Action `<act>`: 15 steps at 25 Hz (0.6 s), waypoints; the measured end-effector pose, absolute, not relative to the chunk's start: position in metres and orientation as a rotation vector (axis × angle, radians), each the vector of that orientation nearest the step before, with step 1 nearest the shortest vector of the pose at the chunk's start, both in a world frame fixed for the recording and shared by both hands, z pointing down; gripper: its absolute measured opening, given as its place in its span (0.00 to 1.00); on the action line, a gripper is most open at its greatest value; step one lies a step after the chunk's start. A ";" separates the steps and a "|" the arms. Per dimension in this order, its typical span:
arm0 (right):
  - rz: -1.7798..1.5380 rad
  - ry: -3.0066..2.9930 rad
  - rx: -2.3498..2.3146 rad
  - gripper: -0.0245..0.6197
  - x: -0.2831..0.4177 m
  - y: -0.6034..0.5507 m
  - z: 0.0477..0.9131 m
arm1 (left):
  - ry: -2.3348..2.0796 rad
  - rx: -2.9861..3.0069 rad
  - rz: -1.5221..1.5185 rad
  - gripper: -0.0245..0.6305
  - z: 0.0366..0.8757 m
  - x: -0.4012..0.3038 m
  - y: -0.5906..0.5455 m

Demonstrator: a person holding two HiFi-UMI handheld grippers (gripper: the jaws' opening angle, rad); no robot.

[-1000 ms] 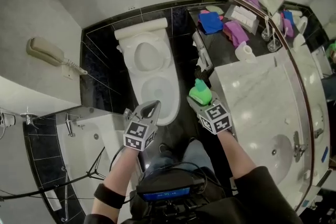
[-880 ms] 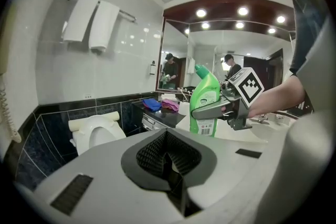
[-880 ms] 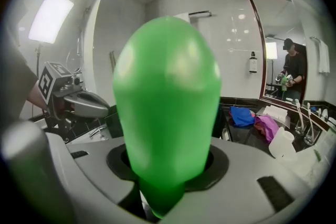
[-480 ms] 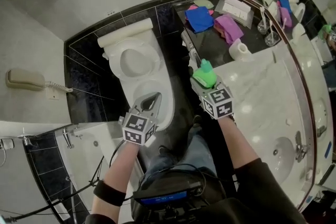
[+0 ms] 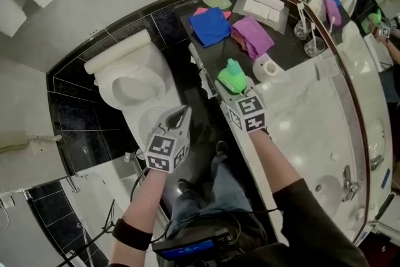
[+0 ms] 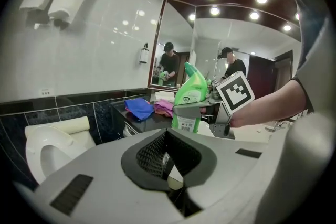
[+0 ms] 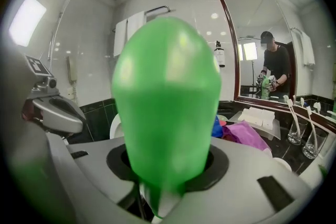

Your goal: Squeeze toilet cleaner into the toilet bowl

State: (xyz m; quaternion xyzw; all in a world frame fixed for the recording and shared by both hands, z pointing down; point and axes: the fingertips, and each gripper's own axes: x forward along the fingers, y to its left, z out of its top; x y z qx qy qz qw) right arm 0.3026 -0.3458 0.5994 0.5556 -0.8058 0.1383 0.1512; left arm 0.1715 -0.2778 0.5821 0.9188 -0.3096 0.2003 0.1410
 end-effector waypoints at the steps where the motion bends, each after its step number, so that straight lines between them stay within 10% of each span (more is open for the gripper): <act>1: 0.396 -2.309 1.602 0.34 0.310 -0.353 0.602 | -0.893 2.651 0.576 0.04 0.585 0.182 -0.285; 15: 0.399 -2.192 1.802 0.34 0.368 -0.421 0.653 | -0.901 2.659 0.644 0.04 0.632 0.262 -0.359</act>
